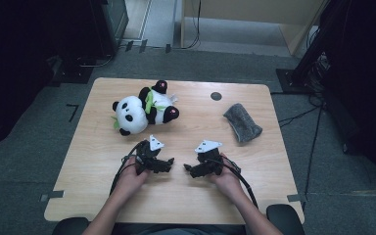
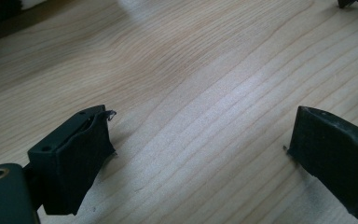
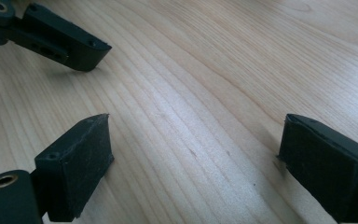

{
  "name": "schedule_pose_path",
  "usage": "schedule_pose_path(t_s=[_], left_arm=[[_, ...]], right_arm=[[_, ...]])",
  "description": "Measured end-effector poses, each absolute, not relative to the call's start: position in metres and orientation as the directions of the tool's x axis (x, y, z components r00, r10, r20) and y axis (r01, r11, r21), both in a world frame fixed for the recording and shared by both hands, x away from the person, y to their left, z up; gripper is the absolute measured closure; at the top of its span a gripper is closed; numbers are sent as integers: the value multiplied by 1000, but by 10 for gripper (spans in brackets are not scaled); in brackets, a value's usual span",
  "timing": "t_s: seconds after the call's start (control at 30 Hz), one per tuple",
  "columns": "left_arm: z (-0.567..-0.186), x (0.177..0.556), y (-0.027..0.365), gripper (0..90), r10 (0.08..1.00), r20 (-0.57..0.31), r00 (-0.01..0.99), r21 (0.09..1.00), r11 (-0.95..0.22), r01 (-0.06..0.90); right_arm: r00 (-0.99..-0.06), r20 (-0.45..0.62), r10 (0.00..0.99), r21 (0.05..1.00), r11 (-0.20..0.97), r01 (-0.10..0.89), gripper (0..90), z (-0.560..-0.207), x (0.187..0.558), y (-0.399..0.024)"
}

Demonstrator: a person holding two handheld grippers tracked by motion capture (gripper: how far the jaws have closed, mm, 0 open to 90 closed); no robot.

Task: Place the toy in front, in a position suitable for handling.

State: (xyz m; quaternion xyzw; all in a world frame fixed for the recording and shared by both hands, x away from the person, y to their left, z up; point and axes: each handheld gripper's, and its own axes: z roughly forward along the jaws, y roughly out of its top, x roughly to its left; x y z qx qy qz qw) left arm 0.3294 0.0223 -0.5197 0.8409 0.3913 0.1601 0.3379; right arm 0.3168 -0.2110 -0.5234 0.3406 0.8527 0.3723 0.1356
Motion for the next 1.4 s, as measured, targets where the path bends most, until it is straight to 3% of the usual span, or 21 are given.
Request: schedule_pose_path(t_s=[1.4], left_arm=[[-519,334,25,60,769,5,639,692,-464,553]], right_arm=[[-722,22,691,727,485,486,90,-523,317,-211]])
